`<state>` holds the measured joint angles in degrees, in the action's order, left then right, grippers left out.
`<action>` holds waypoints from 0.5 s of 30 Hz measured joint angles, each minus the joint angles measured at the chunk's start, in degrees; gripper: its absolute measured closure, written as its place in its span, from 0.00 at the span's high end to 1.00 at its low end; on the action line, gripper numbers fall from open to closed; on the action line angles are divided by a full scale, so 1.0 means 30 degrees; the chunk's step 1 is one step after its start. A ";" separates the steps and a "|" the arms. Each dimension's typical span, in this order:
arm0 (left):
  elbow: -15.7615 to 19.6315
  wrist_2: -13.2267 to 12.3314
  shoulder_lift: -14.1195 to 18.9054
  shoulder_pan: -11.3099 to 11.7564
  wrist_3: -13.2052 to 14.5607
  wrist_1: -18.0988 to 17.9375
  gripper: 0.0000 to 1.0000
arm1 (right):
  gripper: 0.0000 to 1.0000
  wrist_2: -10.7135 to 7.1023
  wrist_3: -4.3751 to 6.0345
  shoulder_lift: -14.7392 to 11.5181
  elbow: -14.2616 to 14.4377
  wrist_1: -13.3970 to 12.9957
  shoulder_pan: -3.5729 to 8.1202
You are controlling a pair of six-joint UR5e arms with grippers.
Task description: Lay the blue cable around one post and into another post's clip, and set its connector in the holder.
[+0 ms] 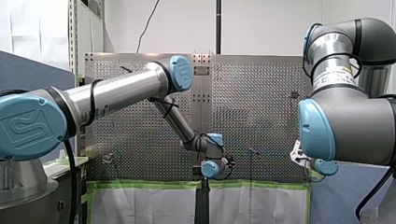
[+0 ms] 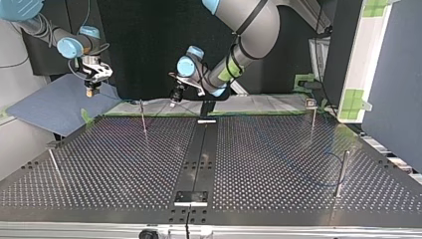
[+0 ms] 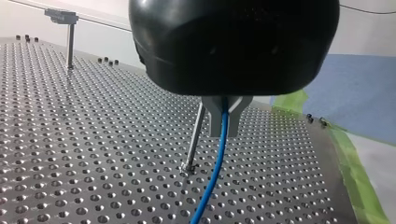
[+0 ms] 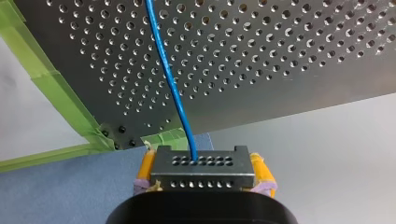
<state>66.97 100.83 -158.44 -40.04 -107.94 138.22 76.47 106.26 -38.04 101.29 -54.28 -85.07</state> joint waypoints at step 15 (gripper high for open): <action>-0.1592 0.0597 -0.1176 -0.0172 0.0205 0.1377 0.00 | 0.00 -0.0022 0.0085 0.0023 -0.0051 -0.0021 -0.0007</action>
<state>62.20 102.62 -161.97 -40.56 -107.33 142.35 76.40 106.52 -37.97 101.14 -54.34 -85.09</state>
